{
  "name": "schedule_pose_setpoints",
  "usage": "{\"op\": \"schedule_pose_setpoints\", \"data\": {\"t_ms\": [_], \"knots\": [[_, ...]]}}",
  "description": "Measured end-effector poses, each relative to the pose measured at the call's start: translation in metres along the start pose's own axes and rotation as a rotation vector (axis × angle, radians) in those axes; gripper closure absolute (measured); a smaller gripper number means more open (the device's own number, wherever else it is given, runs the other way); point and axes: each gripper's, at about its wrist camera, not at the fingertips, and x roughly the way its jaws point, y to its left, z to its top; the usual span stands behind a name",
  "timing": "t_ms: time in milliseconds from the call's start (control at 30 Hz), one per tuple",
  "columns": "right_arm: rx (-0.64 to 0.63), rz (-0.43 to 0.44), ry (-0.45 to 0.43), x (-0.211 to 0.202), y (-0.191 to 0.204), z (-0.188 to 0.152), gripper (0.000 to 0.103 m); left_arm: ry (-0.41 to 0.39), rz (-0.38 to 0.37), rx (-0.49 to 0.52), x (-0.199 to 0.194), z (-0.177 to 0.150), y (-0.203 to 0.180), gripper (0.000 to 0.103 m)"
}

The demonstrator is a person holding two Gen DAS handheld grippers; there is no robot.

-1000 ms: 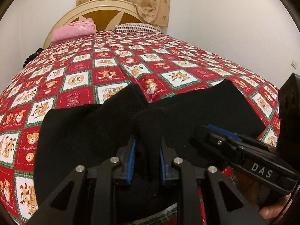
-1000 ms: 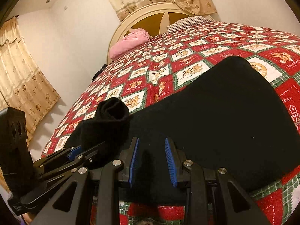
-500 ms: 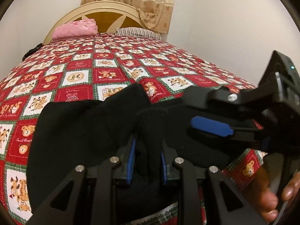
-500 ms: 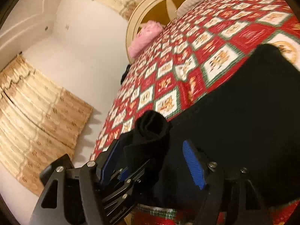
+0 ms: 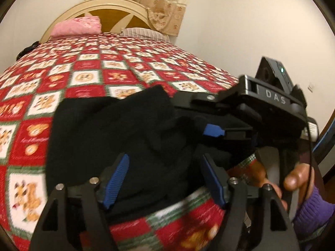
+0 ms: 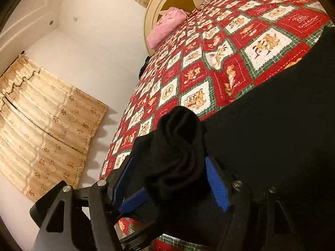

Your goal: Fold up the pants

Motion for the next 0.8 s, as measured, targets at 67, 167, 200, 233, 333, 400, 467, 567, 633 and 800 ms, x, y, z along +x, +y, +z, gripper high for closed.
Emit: {"op": "schedule_pose_setpoints", "data": {"t_ms": [67,167,200,233,333,400,467,567,633,800], "knots": [[0.011,-0.002,-0.004,0.0,-0.001,0.001,0.033,-0.007,0.018,-0.024,-0.011,-0.001,0.012,0.03],[0.035,-0.006,-0.014,0.001,0.001,0.003,0.033,-0.047,0.08,-0.069,-0.029,0.003,0.033,0.03],[0.021,-0.015,-0.014,0.003,0.004,0.003,0.033,-0.067,0.111,-0.098,-0.035,0.006,0.044,0.029],[-0.004,-0.039,-0.014,0.005,0.008,0.002,0.033,-0.078,0.138,-0.12,-0.038,0.006,0.051,0.028],[-0.158,-0.184,0.003,0.018,0.028,-0.011,0.035,-0.097,0.22,-0.193,-0.043,0.008,0.076,0.023],[-0.264,-0.275,0.001,0.025,0.039,-0.024,0.05,-0.091,0.251,-0.251,-0.045,0.005,0.092,0.023],[-0.328,-0.315,-0.025,0.027,0.044,-0.033,0.059,-0.086,0.269,-0.287,-0.046,0.001,0.102,0.023],[-0.4,-0.348,-0.053,0.027,0.05,-0.042,0.069,-0.065,0.298,-0.32,-0.041,-0.002,0.11,0.023],[-0.469,-0.37,-0.061,0.029,0.056,-0.048,0.076,-0.053,0.319,-0.32,-0.039,-0.002,0.11,0.023],[-0.573,-0.328,-0.069,0.016,0.081,-0.049,0.087,-0.075,0.333,-0.332,-0.049,0.0,0.111,0.023]]}}
